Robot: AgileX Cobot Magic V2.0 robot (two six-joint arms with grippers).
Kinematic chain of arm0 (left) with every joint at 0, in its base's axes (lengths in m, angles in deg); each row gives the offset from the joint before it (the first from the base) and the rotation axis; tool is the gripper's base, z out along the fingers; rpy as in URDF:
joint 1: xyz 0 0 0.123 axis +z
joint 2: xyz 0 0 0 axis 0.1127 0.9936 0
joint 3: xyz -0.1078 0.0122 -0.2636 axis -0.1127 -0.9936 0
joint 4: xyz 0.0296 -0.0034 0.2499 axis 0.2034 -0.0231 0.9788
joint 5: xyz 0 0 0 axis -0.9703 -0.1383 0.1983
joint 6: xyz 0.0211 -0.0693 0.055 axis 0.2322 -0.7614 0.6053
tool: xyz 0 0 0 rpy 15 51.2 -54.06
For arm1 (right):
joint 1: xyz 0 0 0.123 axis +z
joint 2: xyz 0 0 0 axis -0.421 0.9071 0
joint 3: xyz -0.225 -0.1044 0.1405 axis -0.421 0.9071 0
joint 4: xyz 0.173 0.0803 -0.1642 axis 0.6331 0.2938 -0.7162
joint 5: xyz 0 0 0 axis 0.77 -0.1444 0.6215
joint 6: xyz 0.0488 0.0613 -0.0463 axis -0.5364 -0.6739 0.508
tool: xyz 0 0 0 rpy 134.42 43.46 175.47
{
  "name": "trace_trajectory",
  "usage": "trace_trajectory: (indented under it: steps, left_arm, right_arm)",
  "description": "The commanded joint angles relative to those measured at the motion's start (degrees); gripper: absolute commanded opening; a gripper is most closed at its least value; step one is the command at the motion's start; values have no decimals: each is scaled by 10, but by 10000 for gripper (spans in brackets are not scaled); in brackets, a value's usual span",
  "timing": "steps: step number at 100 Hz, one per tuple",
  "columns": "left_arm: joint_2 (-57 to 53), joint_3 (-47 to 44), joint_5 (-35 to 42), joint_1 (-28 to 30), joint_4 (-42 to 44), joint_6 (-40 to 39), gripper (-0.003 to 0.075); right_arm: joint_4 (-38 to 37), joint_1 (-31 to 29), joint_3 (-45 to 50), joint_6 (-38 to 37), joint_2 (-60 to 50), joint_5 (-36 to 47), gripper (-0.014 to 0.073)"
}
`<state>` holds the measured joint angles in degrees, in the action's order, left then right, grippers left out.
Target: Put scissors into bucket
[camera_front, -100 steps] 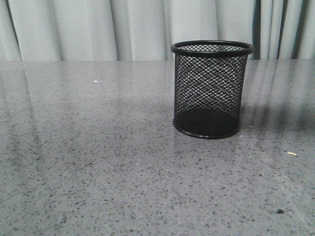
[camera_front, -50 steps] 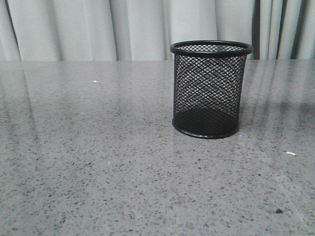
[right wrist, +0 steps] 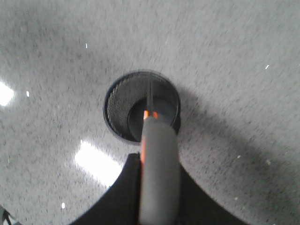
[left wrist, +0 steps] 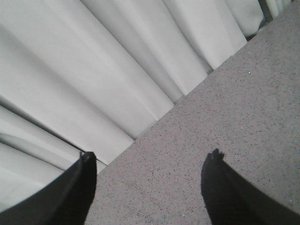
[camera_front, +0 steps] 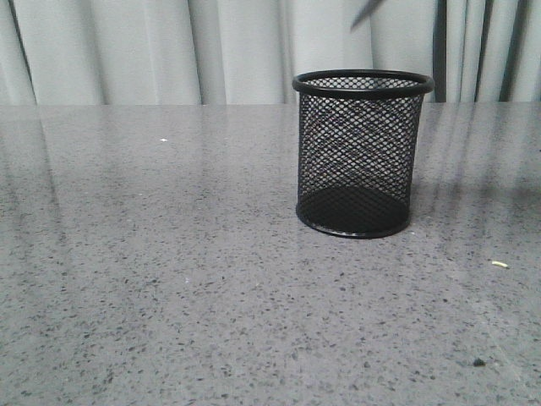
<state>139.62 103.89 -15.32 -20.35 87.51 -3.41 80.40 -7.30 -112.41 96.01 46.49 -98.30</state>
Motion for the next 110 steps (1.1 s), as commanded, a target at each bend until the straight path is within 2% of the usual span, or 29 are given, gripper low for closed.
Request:
trace_trajectory:
  steps: [1, 53, 110]
  left_arm:
    - [-6, 11, 43, 1, 0, -7, 440]
    - [-6, 11, 43, 1, 0, -7, 440]
    - [-6, 11, 43, 1, -9, -7, 440]
  right_arm:
    - [-4, 11, 8, -5, -10, -16, -45]
    - [-7, 13, 31, -6, -6, -16, -45]
    - [-4, 13, 23, 3, 60, -16, -45]
